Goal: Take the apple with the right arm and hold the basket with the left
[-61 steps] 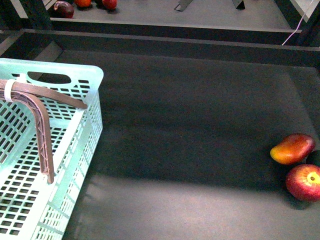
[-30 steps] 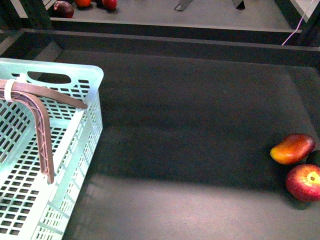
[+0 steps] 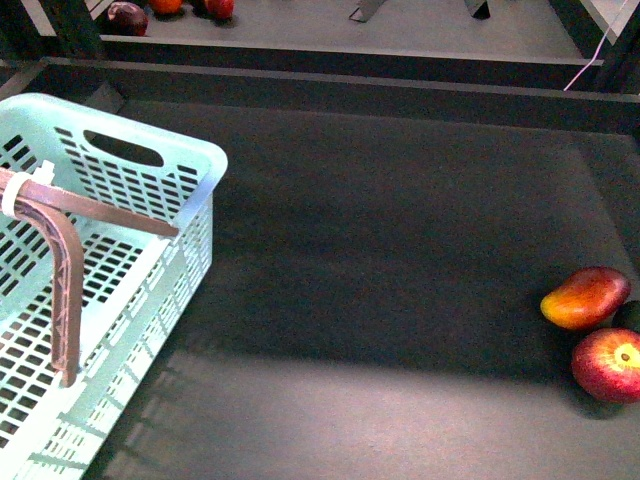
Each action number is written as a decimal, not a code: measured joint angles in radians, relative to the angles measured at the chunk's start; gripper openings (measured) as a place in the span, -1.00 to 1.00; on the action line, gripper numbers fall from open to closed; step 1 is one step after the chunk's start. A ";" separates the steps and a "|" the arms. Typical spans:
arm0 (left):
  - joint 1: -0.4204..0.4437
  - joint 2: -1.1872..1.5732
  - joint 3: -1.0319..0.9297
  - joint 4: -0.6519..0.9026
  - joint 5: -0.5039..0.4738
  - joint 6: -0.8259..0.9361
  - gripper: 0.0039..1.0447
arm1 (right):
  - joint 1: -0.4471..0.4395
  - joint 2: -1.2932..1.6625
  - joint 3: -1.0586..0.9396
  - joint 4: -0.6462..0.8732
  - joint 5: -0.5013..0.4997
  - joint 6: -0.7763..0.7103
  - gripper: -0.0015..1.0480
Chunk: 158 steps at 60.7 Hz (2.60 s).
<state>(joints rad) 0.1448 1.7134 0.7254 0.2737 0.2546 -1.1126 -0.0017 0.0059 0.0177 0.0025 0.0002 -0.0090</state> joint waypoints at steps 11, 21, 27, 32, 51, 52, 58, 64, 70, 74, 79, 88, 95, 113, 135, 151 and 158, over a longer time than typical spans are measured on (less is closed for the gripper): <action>-0.053 -0.066 -0.006 -0.047 -0.017 0.035 -0.72 | 0.000 0.000 0.000 0.000 0.000 0.000 0.83; -0.141 -0.172 0.006 -0.120 -0.019 0.047 -0.72 | 0.000 0.000 0.000 0.000 0.000 0.000 0.83; -0.216 -0.223 0.046 -0.175 -0.019 0.047 -0.72 | 0.000 0.000 0.000 0.000 0.000 0.000 0.83; -0.270 -0.244 0.087 -0.204 -0.019 0.051 -0.72 | 0.000 0.000 0.000 0.000 0.000 0.000 0.83; -0.460 -0.249 0.242 -0.270 -0.024 0.062 -0.72 | 0.000 0.000 0.000 0.000 0.000 0.000 0.83; -0.471 -0.244 0.251 -0.273 -0.024 0.062 -0.72 | 0.000 0.000 0.000 0.000 0.000 0.000 0.83; -0.507 -0.224 0.285 -0.283 -0.031 0.061 -0.72 | 0.000 0.000 0.000 0.000 0.000 0.000 0.83; -0.554 -0.204 0.314 -0.291 -0.044 0.060 -0.72 | 0.000 0.000 0.000 0.000 0.000 0.000 0.83; -0.595 -0.198 0.330 -0.295 -0.047 0.061 -0.72 | 0.000 0.000 0.000 0.000 0.000 0.000 0.83; -0.625 -0.192 0.343 -0.298 -0.049 0.061 -0.72 | 0.000 0.000 0.000 0.000 0.000 0.000 0.83; -0.659 -0.185 0.352 -0.306 -0.055 0.069 -0.72 | 0.000 0.000 0.000 0.000 0.000 0.000 0.83; -0.718 -0.160 0.375 -0.312 -0.056 0.100 -0.72 | 0.000 0.000 0.000 0.000 0.000 0.001 0.83; -0.731 -0.154 0.383 -0.315 -0.053 0.110 -0.72 | 0.000 0.000 0.000 0.000 0.000 0.001 0.83; -0.730 -0.154 0.386 -0.315 -0.069 0.121 -0.72 | 0.000 0.000 0.000 0.000 0.000 0.001 0.83; -0.731 -0.154 0.389 -0.315 -0.061 0.125 -0.72 | -0.012 0.413 0.187 -0.479 0.255 0.174 0.83; -0.731 -0.153 0.390 -0.316 -0.067 0.125 -0.72 | -0.157 0.742 0.158 -0.167 0.171 0.092 0.83; -0.731 -0.153 0.390 -0.317 -0.067 0.125 -0.72 | -0.179 0.974 0.157 0.031 0.160 0.050 0.83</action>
<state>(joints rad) -0.5861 1.5600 1.1152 -0.0429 0.1875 -0.9878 -0.1810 0.9794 0.1749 0.0338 0.1604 0.0414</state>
